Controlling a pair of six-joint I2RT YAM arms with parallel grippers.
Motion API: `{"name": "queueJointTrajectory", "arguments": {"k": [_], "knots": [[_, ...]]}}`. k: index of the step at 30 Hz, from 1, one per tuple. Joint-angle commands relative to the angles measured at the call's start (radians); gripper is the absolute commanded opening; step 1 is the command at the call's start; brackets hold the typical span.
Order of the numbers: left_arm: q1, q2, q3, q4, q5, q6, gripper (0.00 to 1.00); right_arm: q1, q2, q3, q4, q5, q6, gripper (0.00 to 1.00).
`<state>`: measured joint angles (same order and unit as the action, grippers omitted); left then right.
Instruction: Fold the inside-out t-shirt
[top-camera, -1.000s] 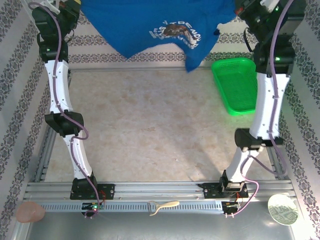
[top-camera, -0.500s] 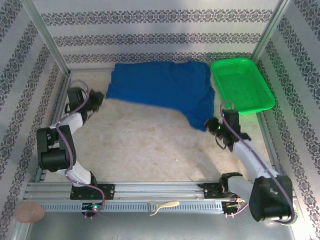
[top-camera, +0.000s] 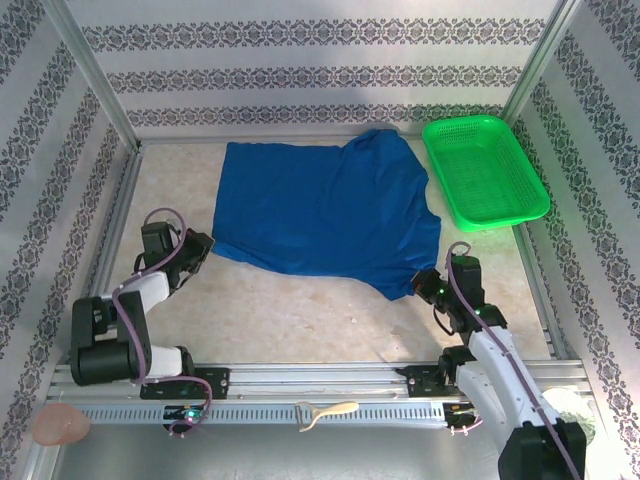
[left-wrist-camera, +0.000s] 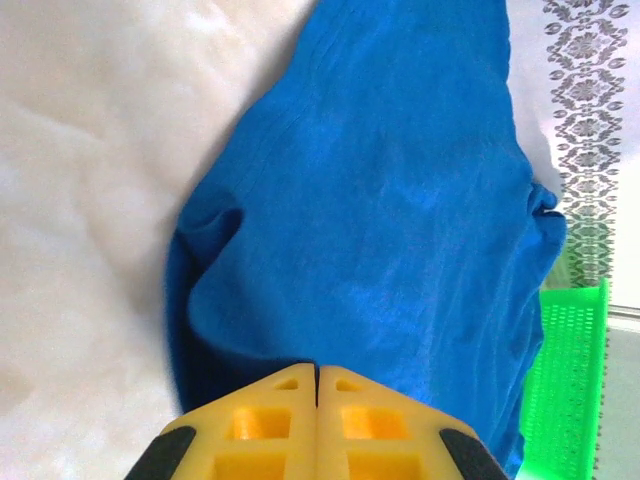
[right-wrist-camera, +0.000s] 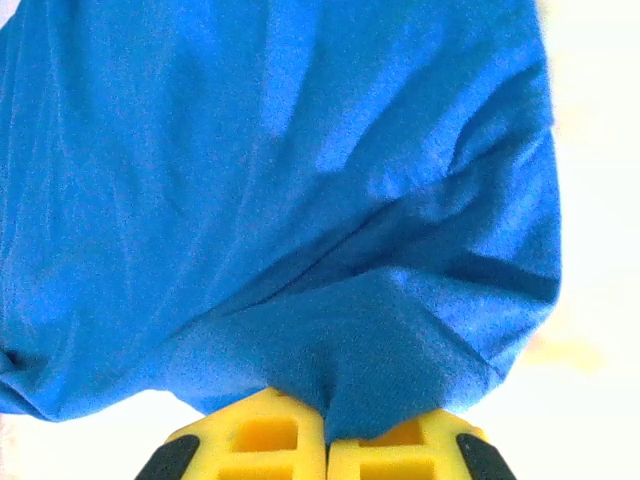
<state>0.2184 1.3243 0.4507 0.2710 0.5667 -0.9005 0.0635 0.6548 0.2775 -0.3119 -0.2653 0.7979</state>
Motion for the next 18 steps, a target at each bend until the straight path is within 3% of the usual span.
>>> {"name": "queueJointTrajectory", "arguments": {"k": [1, 13, 18], "knots": [[0.012, -0.099, -0.036, -0.176, -0.070, 0.067, 0.00, 0.009, -0.074, -0.020, -0.118, 0.015, 0.020, 0.00], [0.021, -0.592, -0.114, -0.664, -0.225, 0.101, 0.00, 0.028, -0.356, 0.036, -0.432, -0.036, 0.092, 0.00], [0.022, -0.673, -0.118, -0.759, -0.232, 0.106, 0.00, 0.030, -0.365, 0.060, -0.476, -0.055, 0.104, 0.00]]}}
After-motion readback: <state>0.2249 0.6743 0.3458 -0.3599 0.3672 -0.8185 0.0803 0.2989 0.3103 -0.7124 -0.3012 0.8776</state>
